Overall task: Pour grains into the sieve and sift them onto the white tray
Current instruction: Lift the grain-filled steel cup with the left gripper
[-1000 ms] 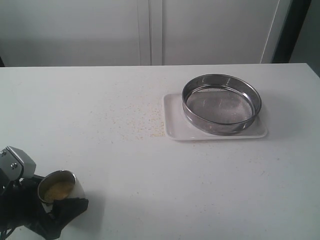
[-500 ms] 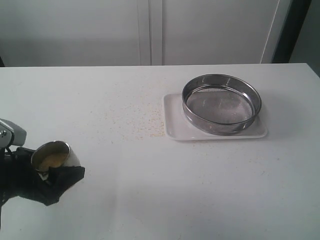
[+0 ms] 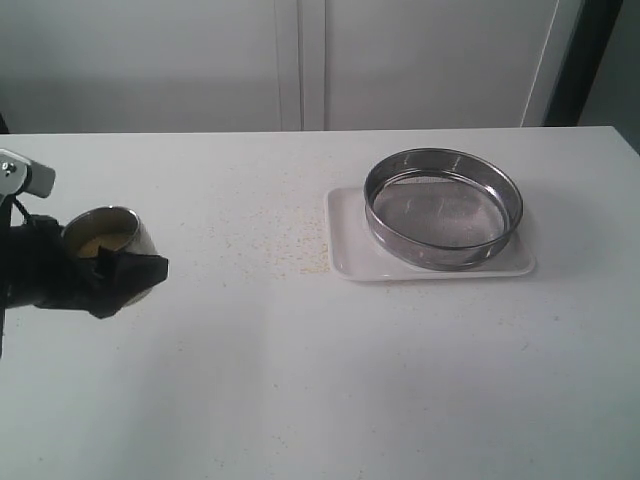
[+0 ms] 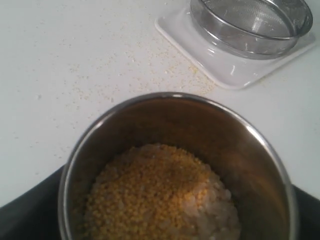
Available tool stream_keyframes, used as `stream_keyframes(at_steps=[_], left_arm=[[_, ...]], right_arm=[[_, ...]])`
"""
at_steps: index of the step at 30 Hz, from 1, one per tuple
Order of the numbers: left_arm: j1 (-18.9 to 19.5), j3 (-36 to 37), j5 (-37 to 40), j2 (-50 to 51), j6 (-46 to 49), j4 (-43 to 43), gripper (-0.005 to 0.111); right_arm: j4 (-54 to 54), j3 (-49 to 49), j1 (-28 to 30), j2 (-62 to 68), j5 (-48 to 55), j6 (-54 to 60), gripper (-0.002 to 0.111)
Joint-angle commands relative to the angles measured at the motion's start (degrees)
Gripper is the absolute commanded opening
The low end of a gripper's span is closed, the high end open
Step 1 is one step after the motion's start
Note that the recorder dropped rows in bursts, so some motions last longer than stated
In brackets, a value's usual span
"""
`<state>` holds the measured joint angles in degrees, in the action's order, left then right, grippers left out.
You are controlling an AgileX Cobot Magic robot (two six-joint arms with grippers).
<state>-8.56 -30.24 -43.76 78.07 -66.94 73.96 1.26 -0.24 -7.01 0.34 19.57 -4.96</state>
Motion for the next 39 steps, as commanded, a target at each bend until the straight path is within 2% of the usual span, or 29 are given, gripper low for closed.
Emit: stream_keyframes(at_steps=[1, 11, 13, 16, 19, 23, 26, 35, 39], left_arm=[[-0.2, -4.8, 1.2, -0.8, -7.3, 6.2, 0.0], [-0.2, -15.8, 5.1, -0.7, -25.2, 24.8, 0.0], [-0.8, -17.3, 6.7, -0.7, -28.1, 26.0, 0.0], [-3.7, -18.4, 12.2, -0.7, -28.8, 26.0, 0.0], [-8.9, -19.2, 19.4, -0.3, -28.8, 26.0, 0.0], [-14.4, -20.2, 30.7, 1.0, -26.6, 26.0, 0.0], [-16.4, -20.8, 37.3, 1.4, -20.6, 26.0, 0.0], [-16.8, -21.2, 46.1, 1.4, -3.4, 26.0, 0.0], [-16.8, -21.2, 47.0, 1.4, -4.0, 26.0, 0.0]], right_arm=[[-0.2, 0.2, 0.2, -0.3, -0.4, -0.1, 0.0], [-0.2, 0.2, 0.2, -0.3, -0.4, -0.1, 0.0], [-0.2, 0.2, 0.2, -0.3, -0.4, -0.1, 0.0], [-0.2, 0.2, 0.2, -0.3, -0.4, -0.1, 0.0], [-0.2, 0.2, 0.2, -0.3, -0.4, -0.1, 0.0], [-0.2, 0.2, 0.2, -0.3, -0.4, -0.1, 0.0], [-0.2, 0.2, 0.2, -0.3, -0.4, -0.1, 0.0], [-0.2, 0.2, 0.2, -0.3, -0.2, -0.1, 0.0], [-0.2, 0.2, 0.2, -0.3, -0.2, -0.1, 0.0]])
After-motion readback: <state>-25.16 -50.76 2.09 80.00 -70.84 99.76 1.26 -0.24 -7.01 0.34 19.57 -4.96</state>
